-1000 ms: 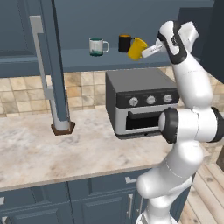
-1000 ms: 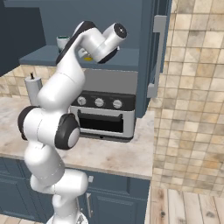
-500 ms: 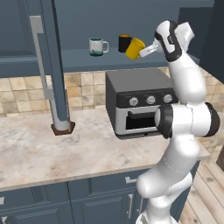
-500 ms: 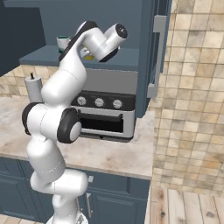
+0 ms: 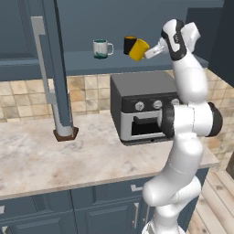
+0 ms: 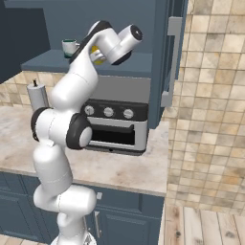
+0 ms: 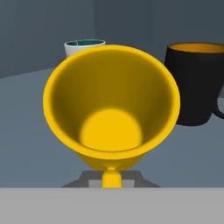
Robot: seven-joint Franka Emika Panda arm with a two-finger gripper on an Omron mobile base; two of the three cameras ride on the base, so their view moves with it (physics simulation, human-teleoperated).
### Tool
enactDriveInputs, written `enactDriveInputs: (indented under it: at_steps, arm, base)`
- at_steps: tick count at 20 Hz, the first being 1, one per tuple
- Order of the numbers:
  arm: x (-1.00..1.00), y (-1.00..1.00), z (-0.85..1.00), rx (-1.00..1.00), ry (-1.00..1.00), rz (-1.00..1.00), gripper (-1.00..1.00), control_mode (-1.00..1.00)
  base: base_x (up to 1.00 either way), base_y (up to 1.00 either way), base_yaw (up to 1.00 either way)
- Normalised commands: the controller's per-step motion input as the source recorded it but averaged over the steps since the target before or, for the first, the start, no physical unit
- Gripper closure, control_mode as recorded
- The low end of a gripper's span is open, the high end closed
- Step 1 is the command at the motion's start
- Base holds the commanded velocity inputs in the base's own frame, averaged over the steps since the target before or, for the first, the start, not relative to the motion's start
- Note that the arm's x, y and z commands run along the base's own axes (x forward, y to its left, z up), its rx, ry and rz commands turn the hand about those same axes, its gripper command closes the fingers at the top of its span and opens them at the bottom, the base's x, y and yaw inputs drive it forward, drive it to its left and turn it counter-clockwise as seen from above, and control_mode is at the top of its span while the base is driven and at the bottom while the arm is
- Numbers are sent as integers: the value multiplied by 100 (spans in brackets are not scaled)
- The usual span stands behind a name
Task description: Pick the mug on the counter and place it in the cabinet with the handle facing the right, like the mugs already inside.
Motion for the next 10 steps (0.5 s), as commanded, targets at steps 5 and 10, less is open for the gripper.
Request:
enactDriveInputs:
  at_steps: [5,10]
  arm:
    - [6,0,0,0,0,5,-100,-100]
    - [0,0,0,0,0,1,-100,-100]
  base:
    - [0,0,0]
    - [0,0,0]
